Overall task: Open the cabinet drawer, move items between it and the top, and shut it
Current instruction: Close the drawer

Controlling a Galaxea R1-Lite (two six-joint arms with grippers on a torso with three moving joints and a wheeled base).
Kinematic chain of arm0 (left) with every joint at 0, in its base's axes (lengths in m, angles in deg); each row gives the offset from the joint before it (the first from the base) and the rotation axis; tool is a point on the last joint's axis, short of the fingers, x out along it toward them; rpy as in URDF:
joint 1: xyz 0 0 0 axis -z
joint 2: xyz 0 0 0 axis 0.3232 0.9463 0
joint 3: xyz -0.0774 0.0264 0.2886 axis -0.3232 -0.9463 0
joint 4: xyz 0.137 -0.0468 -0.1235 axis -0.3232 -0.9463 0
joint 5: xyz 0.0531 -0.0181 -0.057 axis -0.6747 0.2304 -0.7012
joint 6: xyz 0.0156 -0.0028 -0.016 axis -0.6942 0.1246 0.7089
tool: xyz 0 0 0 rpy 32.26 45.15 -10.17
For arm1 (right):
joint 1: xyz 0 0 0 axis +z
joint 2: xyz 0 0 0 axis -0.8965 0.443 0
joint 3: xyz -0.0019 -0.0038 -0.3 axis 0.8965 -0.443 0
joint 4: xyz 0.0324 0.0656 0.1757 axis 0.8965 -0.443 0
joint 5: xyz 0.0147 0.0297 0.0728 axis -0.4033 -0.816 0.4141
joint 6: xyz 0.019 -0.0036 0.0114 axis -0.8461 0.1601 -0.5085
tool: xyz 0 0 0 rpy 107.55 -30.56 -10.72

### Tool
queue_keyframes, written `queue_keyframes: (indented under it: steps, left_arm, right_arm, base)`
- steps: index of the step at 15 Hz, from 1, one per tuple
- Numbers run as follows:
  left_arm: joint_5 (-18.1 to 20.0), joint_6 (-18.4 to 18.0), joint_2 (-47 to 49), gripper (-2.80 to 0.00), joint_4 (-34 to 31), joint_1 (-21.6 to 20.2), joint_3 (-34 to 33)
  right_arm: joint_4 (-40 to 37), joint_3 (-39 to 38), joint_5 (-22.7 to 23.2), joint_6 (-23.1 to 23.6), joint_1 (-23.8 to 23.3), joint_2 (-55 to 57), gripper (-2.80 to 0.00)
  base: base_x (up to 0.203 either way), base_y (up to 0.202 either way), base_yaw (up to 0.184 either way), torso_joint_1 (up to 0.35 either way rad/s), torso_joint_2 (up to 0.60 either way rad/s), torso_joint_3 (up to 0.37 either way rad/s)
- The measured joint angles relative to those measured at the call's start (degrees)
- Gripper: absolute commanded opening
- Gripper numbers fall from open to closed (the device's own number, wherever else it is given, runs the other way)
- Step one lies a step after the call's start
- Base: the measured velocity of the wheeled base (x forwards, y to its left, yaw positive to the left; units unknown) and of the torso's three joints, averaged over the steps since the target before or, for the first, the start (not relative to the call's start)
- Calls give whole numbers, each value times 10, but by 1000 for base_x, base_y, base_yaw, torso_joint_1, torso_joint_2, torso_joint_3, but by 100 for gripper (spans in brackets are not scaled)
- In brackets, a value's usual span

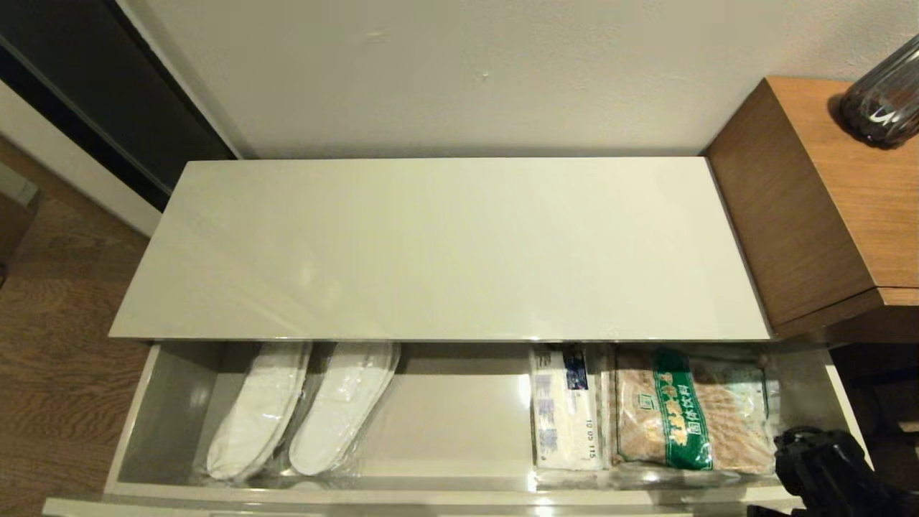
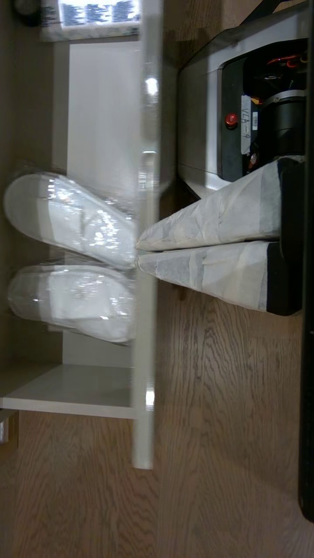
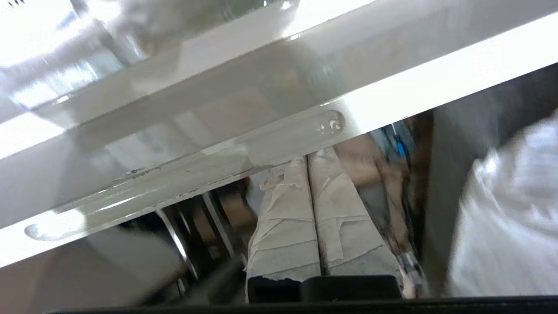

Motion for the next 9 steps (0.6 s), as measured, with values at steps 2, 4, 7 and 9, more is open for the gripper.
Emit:
queue_keyframes:
  steps: [2,4,7,9]
  left_arm:
    - [0,0,0,-280,0,0,0]
    - [0,0,0,-280,0,0,0]
    - [0,0,0,-280,0,0,0]
    - [0,0,0,-280,-1,0,0]
  right_arm:
    - [-1,15,-11,0,0,-1,-280]
    - [-6,35,-15,1,0,1,-280]
    - [-26,85,-19,1,0,20,-280]
    - [-30,129,-34,2,-3,48,-280]
  base:
    - [0,0,0,0,0,0]
    - [0,0,0,0,0,0]
    - [0,0,0,0,0,0]
    - [0,0,0,0,0,0]
